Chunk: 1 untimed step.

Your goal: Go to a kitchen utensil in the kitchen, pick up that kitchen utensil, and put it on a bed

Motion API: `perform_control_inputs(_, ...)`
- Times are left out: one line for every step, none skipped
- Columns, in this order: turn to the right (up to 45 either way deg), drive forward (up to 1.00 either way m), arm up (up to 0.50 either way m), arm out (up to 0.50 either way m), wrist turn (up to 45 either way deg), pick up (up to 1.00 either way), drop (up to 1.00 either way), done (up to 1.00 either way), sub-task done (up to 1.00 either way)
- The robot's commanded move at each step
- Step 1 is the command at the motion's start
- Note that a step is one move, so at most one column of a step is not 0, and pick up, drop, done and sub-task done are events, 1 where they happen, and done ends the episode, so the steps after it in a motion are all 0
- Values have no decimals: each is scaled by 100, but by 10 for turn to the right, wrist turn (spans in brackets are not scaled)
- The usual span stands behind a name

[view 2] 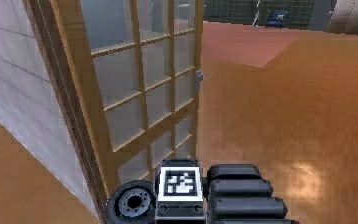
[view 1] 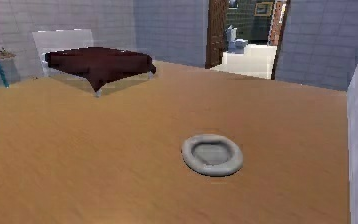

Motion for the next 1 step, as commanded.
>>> perform_control_inputs(-450,0,0,0,0,0,0,0,0)
